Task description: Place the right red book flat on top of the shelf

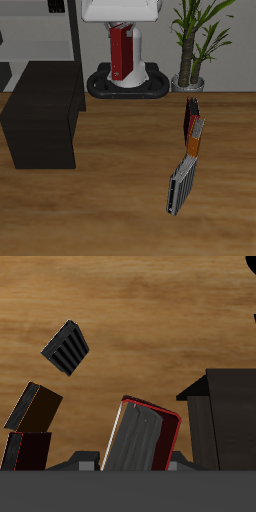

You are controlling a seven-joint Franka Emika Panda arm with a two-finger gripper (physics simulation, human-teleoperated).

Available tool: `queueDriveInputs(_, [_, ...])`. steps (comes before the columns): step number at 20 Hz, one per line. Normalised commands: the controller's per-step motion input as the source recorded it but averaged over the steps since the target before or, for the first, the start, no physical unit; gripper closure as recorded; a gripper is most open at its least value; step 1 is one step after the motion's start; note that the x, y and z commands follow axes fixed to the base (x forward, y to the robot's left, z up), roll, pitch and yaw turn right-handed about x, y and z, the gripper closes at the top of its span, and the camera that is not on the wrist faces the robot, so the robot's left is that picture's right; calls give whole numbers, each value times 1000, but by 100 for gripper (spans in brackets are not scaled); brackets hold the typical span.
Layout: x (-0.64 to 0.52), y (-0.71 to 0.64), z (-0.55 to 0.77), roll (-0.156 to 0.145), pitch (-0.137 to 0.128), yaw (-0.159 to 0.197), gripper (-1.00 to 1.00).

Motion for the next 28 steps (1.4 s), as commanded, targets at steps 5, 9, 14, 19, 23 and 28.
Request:
queueDriveInputs(5, [-228, -76, 389, -100, -44, 143, 100])
queueDriveInputs(9, [-80, -101, 260, -133, -14, 130, 100])
queueDriveInputs(14, [23, -117, 139, -143, 17, 106, 100])
queueDriveInputs(19, [-31, -87, 39, -83, 27, 81, 100])
queueDriveInputs(23, [-27, -137, 145, -118, -10, 68, 100])
queueDriveInputs(28, [4, -243, 222, -138, -35, 43, 100])
